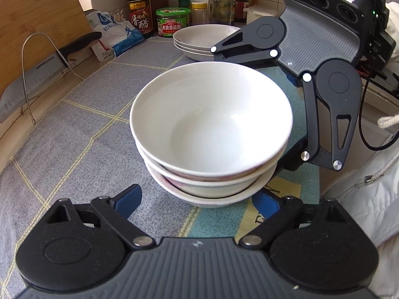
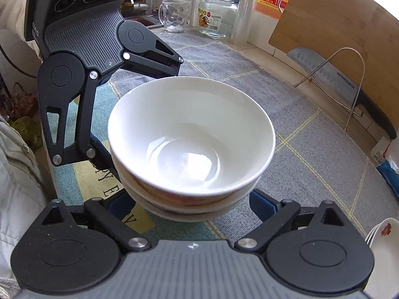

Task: Organize plates and bowls
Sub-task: 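Lift the bowl stack with both tools and carry it over the plate stack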

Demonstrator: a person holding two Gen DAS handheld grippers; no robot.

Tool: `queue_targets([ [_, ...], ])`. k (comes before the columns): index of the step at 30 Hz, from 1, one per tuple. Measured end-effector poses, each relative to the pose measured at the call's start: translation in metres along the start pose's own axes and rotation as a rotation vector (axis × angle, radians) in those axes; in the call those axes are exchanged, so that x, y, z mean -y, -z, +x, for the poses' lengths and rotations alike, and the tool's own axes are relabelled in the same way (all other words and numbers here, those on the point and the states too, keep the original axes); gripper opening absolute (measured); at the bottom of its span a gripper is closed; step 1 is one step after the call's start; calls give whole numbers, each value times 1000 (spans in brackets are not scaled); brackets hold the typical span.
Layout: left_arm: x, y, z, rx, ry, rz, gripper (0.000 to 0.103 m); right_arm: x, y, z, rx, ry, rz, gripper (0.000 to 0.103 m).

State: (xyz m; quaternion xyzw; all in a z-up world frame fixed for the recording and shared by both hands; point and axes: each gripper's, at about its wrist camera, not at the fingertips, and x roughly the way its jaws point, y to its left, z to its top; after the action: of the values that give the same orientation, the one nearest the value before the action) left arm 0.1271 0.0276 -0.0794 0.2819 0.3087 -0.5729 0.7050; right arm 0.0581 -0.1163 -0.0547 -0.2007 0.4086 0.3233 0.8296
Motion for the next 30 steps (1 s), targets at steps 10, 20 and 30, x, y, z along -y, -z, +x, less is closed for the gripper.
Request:
queue_targets([
  [10, -7, -9, 2, -32, 75, 60, 86, 8, -2, 3, -21, -73, 15, 90],
  [20, -13, -13, 5, -43, 136, 86, 80, 12, -3, 4, -24, -98, 15, 89],
  [30, -18, -11, 5, -28, 172, 95, 80, 14, -3, 5, -21, -118, 13, 89],
])
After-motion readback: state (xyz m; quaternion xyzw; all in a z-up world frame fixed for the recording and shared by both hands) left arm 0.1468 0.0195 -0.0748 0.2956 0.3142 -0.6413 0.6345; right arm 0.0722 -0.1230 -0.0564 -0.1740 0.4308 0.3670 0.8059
